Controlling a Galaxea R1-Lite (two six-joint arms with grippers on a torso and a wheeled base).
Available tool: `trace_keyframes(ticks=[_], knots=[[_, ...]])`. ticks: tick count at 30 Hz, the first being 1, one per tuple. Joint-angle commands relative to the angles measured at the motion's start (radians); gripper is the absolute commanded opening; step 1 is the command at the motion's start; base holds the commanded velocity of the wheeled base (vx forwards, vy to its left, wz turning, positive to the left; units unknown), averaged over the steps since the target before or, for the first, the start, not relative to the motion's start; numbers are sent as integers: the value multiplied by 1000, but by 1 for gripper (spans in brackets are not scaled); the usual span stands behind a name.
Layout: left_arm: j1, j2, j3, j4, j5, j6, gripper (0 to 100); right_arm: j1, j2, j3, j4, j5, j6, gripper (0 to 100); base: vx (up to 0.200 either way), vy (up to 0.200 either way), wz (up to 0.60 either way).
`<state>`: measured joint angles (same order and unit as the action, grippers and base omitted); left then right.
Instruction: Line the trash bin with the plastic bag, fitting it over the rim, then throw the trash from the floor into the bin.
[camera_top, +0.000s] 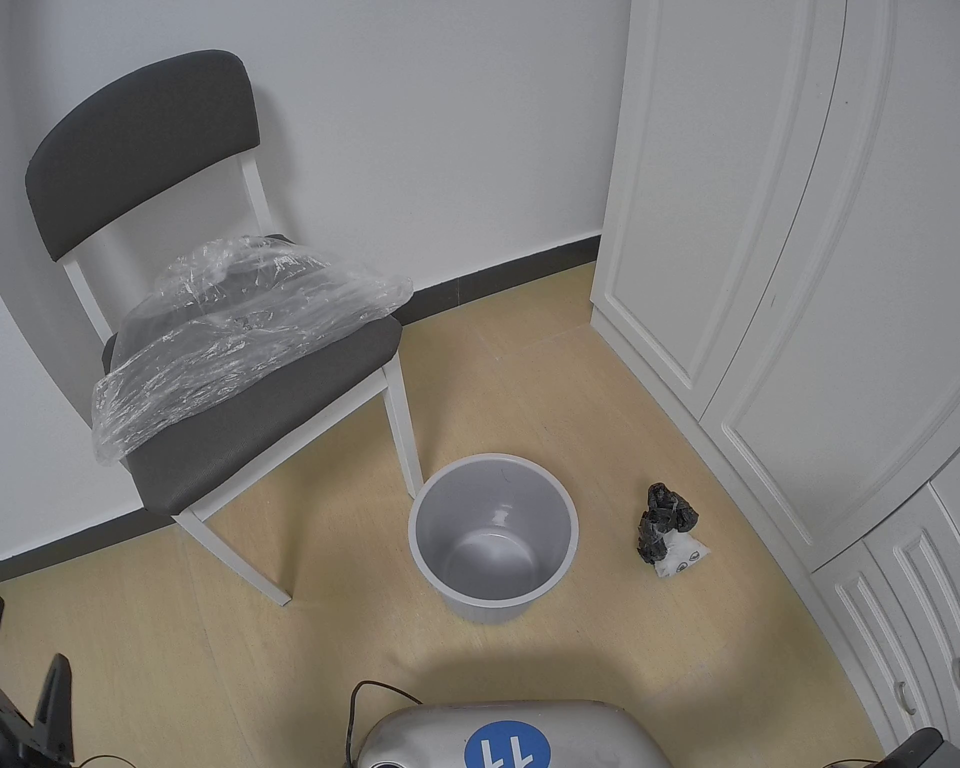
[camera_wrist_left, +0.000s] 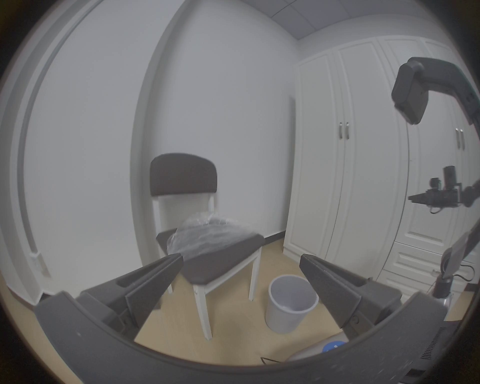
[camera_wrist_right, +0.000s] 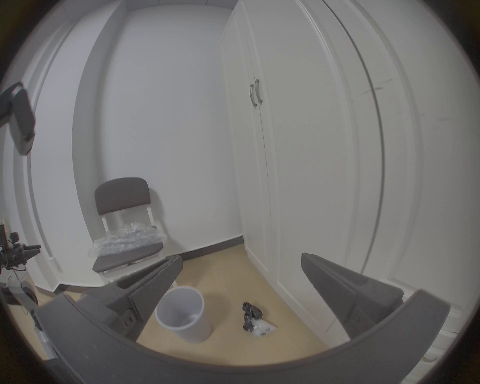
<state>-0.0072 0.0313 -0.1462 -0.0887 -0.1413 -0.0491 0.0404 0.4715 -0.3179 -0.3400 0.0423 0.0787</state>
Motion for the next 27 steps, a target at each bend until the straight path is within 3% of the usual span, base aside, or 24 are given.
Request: trace_keyframes(ticks=[1,4,10,12,16,27], knots=[[4,220,-138,-26,-64,78,100,50,340,-127,-197,-10,46,100,0,0,0],[27,331,-159,-46,-63,86,100,73,421,-170,-264,-64,84,100,0,0,0],[118,579,-173,-238,-58,95,100,202,498,-254,-313,-309,130,100,0,0,0],[147,664,-174,-310,-58,100,100,225,501,-259,-309,-346,125,100,0,0,0],[151,745,-167,-408,-54,100,100,242,519,-257,-309,-351,124,100,0,0,0],[93,875,-224,-444,-49,97,100,280,576,-248,-312,-360,131,100,0,0,0]])
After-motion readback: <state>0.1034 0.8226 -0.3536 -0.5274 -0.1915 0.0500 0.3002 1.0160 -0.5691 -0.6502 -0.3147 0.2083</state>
